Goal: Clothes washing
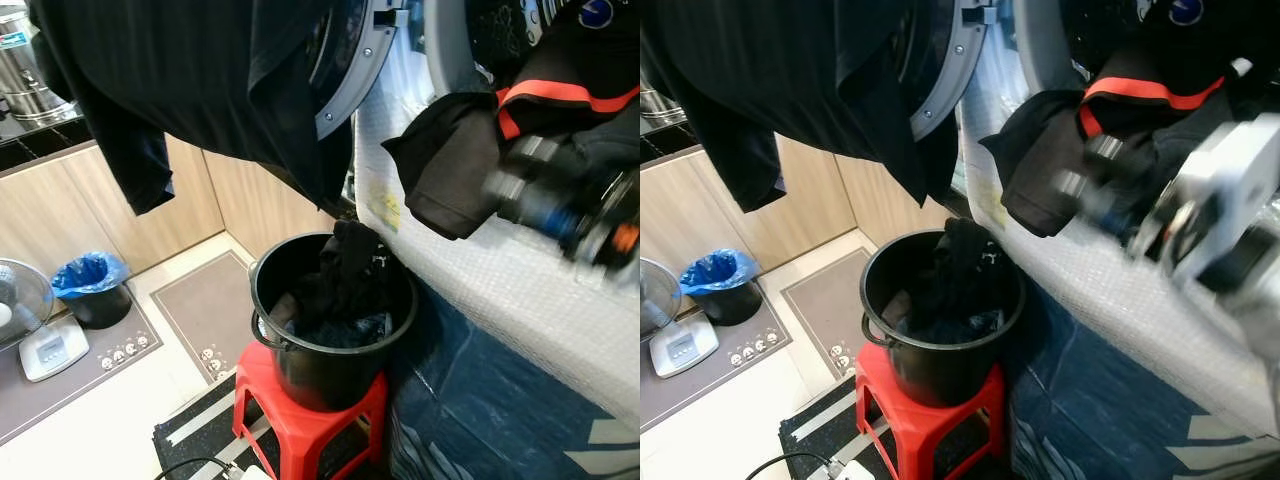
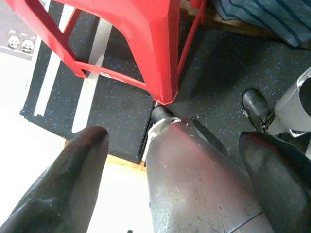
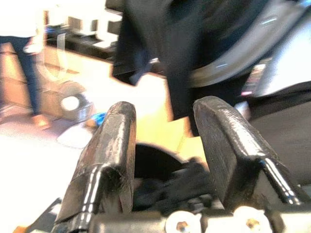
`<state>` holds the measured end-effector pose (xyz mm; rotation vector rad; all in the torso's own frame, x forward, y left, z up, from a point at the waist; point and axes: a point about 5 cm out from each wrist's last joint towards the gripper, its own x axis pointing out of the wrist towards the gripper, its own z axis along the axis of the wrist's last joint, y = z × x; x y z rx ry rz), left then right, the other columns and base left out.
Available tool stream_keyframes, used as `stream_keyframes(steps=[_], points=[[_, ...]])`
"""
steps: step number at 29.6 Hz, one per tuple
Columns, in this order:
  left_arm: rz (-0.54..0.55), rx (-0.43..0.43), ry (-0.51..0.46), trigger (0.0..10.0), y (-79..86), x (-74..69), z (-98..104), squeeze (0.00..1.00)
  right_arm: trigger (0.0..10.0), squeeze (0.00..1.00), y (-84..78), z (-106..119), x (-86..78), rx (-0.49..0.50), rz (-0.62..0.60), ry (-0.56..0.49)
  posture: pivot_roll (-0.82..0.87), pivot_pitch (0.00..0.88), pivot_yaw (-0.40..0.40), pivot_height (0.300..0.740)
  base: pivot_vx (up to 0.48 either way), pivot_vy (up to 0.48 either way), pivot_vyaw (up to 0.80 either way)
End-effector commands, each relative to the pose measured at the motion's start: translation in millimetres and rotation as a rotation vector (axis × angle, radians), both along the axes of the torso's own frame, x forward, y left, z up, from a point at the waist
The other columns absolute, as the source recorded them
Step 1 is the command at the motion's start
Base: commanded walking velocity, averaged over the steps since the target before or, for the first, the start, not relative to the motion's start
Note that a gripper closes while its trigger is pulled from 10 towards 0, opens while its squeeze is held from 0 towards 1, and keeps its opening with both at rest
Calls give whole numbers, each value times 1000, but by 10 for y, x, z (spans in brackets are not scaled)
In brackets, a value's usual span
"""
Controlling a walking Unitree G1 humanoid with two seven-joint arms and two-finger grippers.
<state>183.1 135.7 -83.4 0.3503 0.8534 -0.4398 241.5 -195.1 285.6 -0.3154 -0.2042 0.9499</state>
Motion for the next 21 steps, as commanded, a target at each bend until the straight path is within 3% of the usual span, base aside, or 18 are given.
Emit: stream_keyframes(steps=[1,5,8,14,21], points=[[7,36,88,10000,98,-194,-100,0,10000,0,92,15,-85,-43,73,-18,-99,96,82,740,0,0,0],[6,41,97,10000,103,-210,-109,0,10000,0,204,-159,-113,-108,109,38,-100,87,81,740,0,0,0],[6,42,100,10000,103,-214,-111,0,10000,0,210,-199,2,-102,37,55,-100,85,80,740,0,0,0],[8,37,101,10000,78,-219,-114,0,10000,0,127,-283,227,-106,-128,57,-97,72,74,740,0,0,0],[8,37,104,10000,71,-229,-118,0,10000,0,10,-310,361,-79,-248,29,-98,70,73,740,0,0,0]])
